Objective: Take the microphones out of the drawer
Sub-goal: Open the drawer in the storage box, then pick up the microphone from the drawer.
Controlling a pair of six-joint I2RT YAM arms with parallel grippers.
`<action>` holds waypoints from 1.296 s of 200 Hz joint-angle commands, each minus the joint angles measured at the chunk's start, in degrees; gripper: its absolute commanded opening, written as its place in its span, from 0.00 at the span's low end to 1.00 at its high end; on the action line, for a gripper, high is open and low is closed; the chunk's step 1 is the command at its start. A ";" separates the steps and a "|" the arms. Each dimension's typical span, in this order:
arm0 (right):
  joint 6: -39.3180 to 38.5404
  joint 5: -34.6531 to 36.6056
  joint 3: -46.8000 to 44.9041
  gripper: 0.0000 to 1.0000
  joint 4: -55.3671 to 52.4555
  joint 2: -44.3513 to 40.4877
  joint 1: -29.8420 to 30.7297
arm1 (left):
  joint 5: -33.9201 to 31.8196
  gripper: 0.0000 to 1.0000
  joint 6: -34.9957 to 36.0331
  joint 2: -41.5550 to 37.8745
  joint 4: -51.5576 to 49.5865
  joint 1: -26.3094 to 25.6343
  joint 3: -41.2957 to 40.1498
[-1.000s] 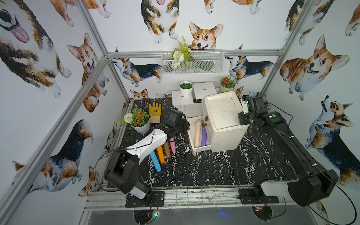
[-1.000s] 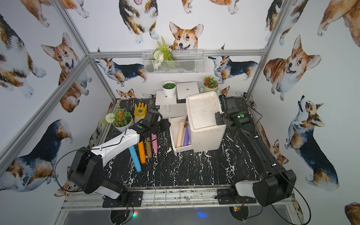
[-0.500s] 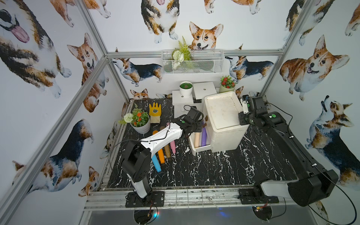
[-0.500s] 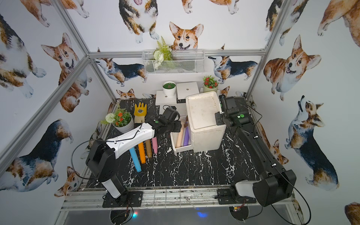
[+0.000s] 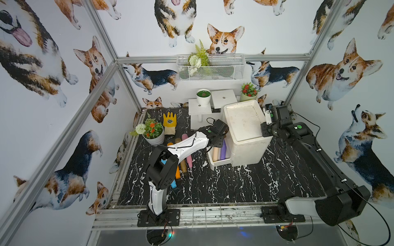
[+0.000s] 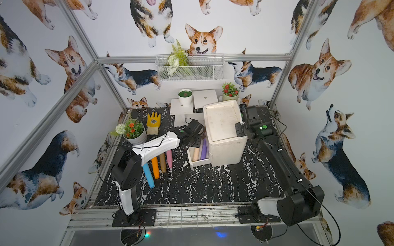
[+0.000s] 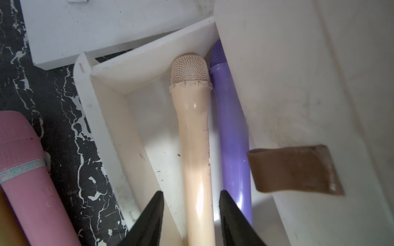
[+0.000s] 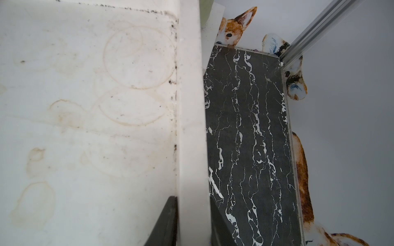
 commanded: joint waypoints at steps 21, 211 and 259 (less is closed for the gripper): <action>-0.46 -3.29 -1.71 0.25 -14.84 1.36 0.37 | -1.06 0.46 -0.86 2.79 -0.75 -0.15 1.75; -0.46 -3.60 -1.88 0.26 -14.65 1.42 0.42 | -4.39 0.45 -4.09 7.57 -2.31 -1.10 1.66; -0.50 -3.60 -1.84 0.26 -14.65 1.56 0.55 | -3.27 0.45 -4.38 7.68 -0.76 -1.44 1.17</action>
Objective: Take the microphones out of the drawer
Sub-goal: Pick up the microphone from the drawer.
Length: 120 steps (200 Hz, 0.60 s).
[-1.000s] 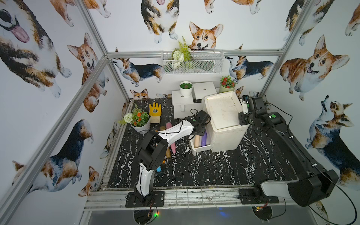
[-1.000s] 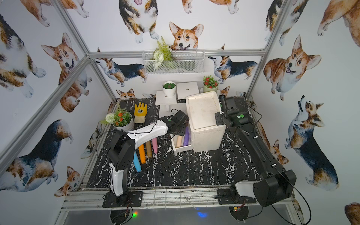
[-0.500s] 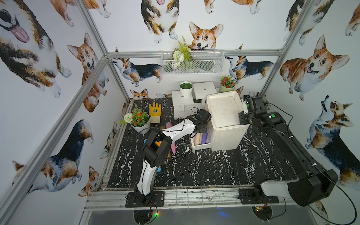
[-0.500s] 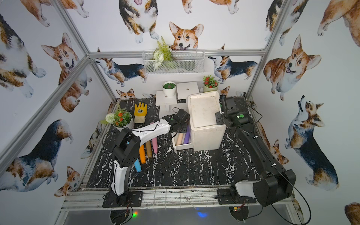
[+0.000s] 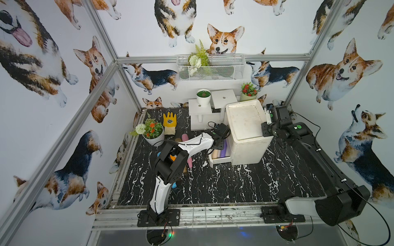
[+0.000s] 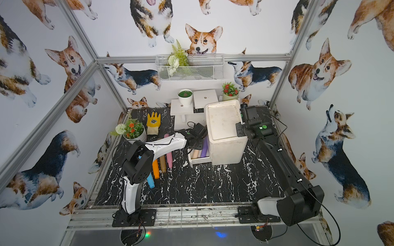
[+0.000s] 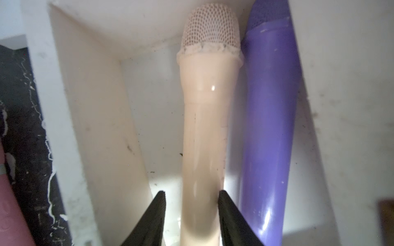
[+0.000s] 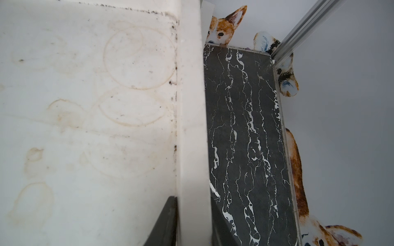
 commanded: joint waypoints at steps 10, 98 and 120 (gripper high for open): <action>-1.70 -5.73 -1.78 0.26 -14.69 1.51 0.47 | -0.30 0.45 -0.50 1.02 -2.42 -0.99 0.60; -1.70 -5.66 -2.02 0.26 -14.52 1.14 0.51 | 1.86 0.45 -1.63 5.33 -2.10 -1.08 2.74; -1.70 -5.87 -1.97 0.26 -14.51 1.18 0.59 | 0.84 0.45 -2.39 6.00 -3.54 -1.17 2.95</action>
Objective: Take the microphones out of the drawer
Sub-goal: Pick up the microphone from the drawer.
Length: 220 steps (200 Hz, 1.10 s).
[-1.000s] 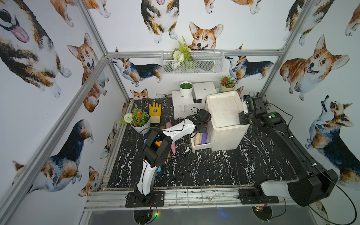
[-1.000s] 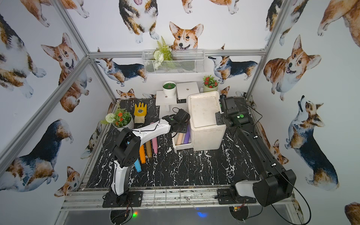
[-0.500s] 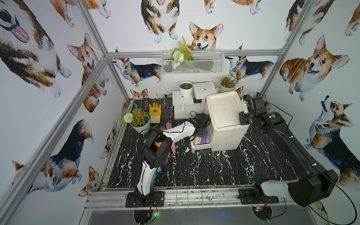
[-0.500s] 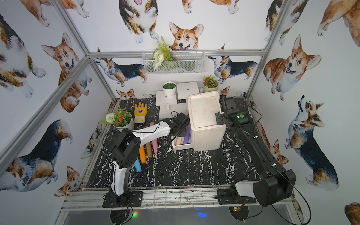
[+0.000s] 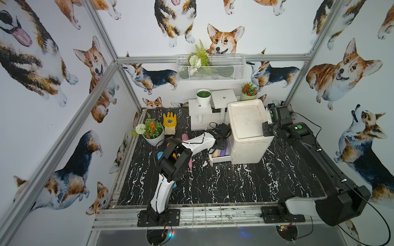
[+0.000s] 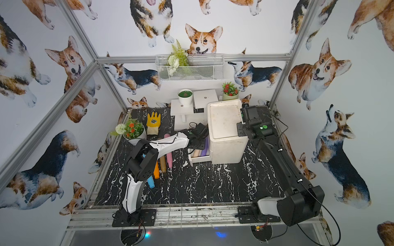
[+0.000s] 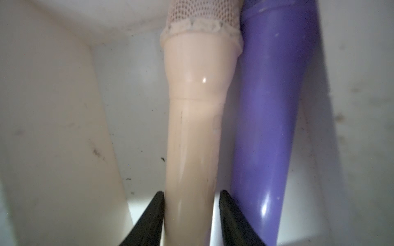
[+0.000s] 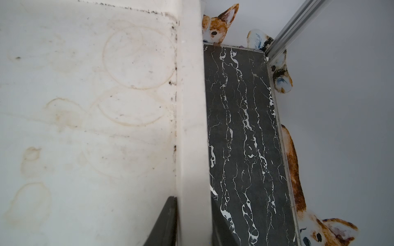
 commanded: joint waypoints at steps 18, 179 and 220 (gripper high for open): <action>-2.97 -7.11 -1.75 0.26 -14.60 1.44 0.64 | -3.17 0.45 -1.70 2.62 -6.16 -1.46 0.84; -3.08 -7.11 -1.94 0.26 -14.56 1.44 0.81 | -4.99 0.30 -9.95 -3.83 -0.44 -2.16 -5.25; -3.12 -7.05 -1.98 0.26 -14.60 1.44 0.90 | -5.85 0.29 -12.99 -6.62 3.18 -2.24 -7.46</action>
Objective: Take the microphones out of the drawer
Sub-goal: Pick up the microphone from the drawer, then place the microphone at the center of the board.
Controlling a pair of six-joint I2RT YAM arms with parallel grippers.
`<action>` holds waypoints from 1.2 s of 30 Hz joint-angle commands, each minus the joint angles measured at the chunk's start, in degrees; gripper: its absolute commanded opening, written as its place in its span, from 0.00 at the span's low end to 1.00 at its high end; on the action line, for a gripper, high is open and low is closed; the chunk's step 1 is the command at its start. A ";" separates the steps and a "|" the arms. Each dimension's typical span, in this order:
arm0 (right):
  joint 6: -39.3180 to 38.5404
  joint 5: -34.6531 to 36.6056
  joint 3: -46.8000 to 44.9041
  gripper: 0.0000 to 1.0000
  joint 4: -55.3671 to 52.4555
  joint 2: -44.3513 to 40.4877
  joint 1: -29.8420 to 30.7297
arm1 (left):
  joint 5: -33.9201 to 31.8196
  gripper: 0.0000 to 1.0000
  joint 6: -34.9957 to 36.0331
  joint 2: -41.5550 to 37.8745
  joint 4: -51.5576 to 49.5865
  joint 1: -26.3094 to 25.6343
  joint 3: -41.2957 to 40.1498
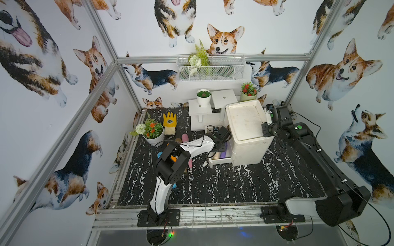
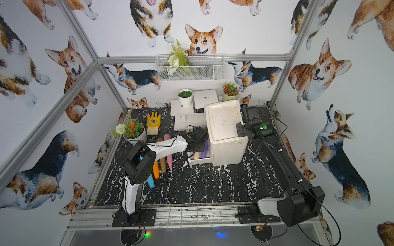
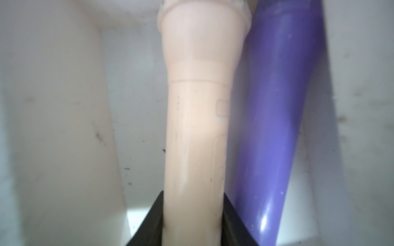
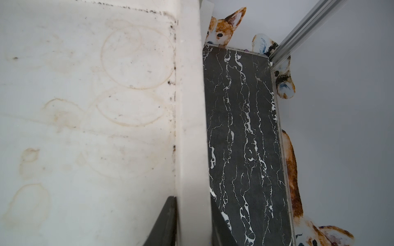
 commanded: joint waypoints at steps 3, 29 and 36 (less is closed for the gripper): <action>-0.56 -5.96 -1.96 0.26 -14.54 1.51 0.86 | -3.81 0.30 -5.28 -2.29 -0.38 -0.85 -0.21; -0.47 -5.88 -2.04 0.26 -14.45 1.66 0.94 | -7.32 0.28 -3.14 -13.64 2.42 -0.88 -1.90; -0.44 -5.94 -1.97 0.26 -14.45 1.86 0.95 | -9.50 0.28 -1.12 -18.56 2.05 -0.28 -4.62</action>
